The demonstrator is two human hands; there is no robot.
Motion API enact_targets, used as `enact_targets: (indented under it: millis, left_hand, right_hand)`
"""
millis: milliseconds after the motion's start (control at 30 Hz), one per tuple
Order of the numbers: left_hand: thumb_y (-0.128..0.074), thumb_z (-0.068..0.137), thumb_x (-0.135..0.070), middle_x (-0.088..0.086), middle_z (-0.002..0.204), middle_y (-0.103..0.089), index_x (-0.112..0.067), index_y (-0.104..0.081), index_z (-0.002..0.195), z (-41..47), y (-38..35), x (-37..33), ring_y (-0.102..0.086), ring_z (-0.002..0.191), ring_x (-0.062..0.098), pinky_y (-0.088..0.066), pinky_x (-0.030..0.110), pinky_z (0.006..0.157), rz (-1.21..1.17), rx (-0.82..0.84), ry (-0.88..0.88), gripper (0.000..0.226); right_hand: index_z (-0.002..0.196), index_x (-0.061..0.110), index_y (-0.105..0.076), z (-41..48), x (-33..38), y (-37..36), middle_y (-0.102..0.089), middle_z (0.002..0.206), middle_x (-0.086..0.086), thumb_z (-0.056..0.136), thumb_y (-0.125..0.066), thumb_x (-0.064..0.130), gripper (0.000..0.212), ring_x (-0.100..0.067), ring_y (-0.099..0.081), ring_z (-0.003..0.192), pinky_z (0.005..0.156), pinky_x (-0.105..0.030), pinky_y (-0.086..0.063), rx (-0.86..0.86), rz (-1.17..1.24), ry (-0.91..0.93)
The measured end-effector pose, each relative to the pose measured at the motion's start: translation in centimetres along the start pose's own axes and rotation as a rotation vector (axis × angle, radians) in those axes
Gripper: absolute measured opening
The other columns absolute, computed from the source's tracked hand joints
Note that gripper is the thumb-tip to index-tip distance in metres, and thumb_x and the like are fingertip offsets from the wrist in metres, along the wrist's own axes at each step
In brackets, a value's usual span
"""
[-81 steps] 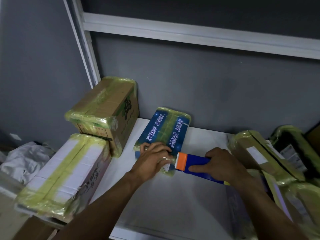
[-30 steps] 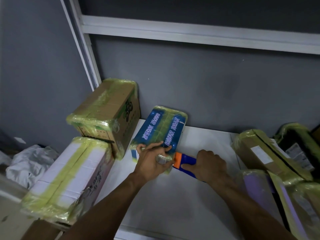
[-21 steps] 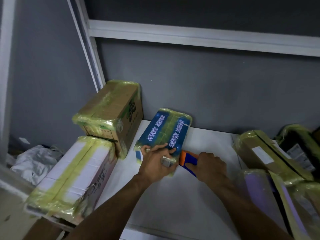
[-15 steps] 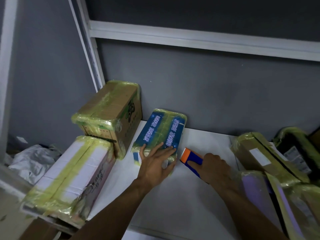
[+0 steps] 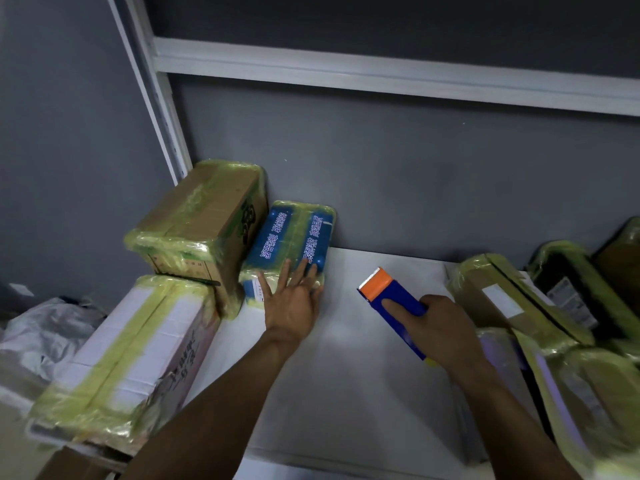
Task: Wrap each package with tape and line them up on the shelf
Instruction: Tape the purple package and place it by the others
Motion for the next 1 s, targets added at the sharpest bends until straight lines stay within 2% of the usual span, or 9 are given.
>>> enact_targets:
  millis: [133,267,367,433,533,667,767,867,1000]
  left_hand:
    - [-0.010,0.104,-0.060,-0.008,0.171,0.000,-0.029,-0.003,0.163,0.4,-0.5,0.4,0.012,0.156,0.023,0.011,0.069,0.117,0.076,0.032,-0.042,0.067]
    - [-0.028,0.102,-0.062,0.004,0.171,0.007,-0.022,-0.001,0.162,-1.3,-0.3,-0.7,0.014,0.156,0.030,0.018,0.062,0.117,0.009,-0.115,-0.077,0.078]
    - [-0.047,0.101,-0.054,0.002,0.170,-0.011,-0.023,-0.028,0.159,-3.6,-0.2,-3.9,-0.002,0.157,0.026,-0.008,0.048,0.126,-0.258,-0.142,-0.233,0.069]
    - [-0.057,0.099,-0.049,-0.012,0.163,-0.030,-0.029,-0.049,0.149,-5.2,-0.1,-6.4,-0.022,0.151,0.011,-0.024,0.030,0.122,-0.542,-0.035,-0.237,0.055]
    - [-0.064,0.096,-0.048,-0.023,0.140,-0.054,-0.038,-0.061,0.133,-7.6,0.0,-10.2,-0.053,0.122,-0.005,-0.044,0.017,0.105,-0.789,0.155,-0.193,0.039]
    - [-0.066,0.093,-0.052,-0.024,0.130,-0.061,-0.039,-0.064,0.129,-10.1,-0.4,-15.8,-0.065,0.096,-0.005,-0.057,0.026,0.090,-0.828,0.322,-0.115,0.038]
    - [-0.065,0.084,-0.069,-0.029,0.130,-0.058,-0.040,-0.060,0.131,-11.5,-0.5,-20.1,-0.066,0.105,0.002,-0.055,0.028,0.093,-0.806,0.367,-0.088,0.056]
    - [-0.063,0.062,-0.090,-0.029,0.121,-0.047,-0.044,-0.047,0.143,-12.9,-0.8,-23.9,-0.057,0.121,0.007,-0.044,0.016,0.084,-0.796,0.427,-0.042,0.094]
    - [-0.082,0.053,-0.077,-0.021,0.135,-0.055,-0.039,-0.046,0.140,-14.3,-2.8,-27.0,-0.059,0.121,0.009,-0.053,0.030,0.098,-0.912,0.554,0.032,0.101]
  right_hand:
    - [0.065,0.016,-0.054,-1.4,-0.1,0.8,-0.056,0.049,0.004,0.074,-0.061,0.081,0.065,-0.007,-0.057,0.045,0.052,-0.021,-0.039,-0.044,0.199,-0.085]
    - [0.073,0.010,-0.061,-3.6,-0.5,2.0,-0.066,0.057,-0.002,0.069,-0.057,0.081,0.072,-0.008,-0.060,0.047,0.052,-0.024,-0.044,-0.074,0.322,-0.119]
    - [0.077,0.002,-0.062,-5.3,-1.4,3.9,-0.066,0.063,-0.013,0.078,-0.061,0.079,0.077,-0.022,-0.064,0.055,0.058,-0.036,-0.049,-0.132,0.418,-0.067]
    - [0.073,0.002,-0.062,-6.4,-2.2,5.8,-0.063,0.060,-0.015,0.080,-0.060,0.082,0.081,-0.018,-0.058,0.049,0.053,-0.029,-0.045,-0.180,0.445,-0.034]
    - [0.061,0.017,-0.062,-7.6,-3.5,9.1,-0.060,0.050,-0.007,0.083,-0.059,0.076,0.063,-0.010,-0.052,0.041,0.043,-0.013,-0.037,-0.227,0.456,-0.002]
    - [0.067,0.007,-0.060,-8.6,-6.9,13.2,-0.059,0.052,-0.005,0.084,-0.059,0.078,0.073,-0.013,-0.053,0.044,0.048,-0.019,-0.041,-0.186,0.480,0.027]
    - [0.075,0.003,-0.062,-9.5,-10.3,15.5,-0.062,0.057,-0.010,0.079,-0.058,0.086,0.083,-0.023,-0.058,0.047,0.053,-0.031,-0.042,-0.184,0.457,0.030]
    - [0.070,0.011,-0.064,-10.2,-13.3,16.9,-0.064,0.056,-0.006,0.077,-0.056,0.088,0.078,-0.019,-0.061,0.046,0.054,-0.035,-0.046,-0.231,0.373,0.024]
    - [0.066,0.014,-0.061,-10.4,-16.4,17.1,-0.063,0.053,-0.005,0.081,-0.059,0.081,0.068,-0.021,-0.062,0.047,0.058,-0.042,-0.051,-0.191,0.320,0.012]
Point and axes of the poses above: each hand's wrist, its own z-axis towards the middle knuckle, its own y-axis out of the back of the hand, x = y × z, the point moved 3 cm from there along z, towards the middle knuckle
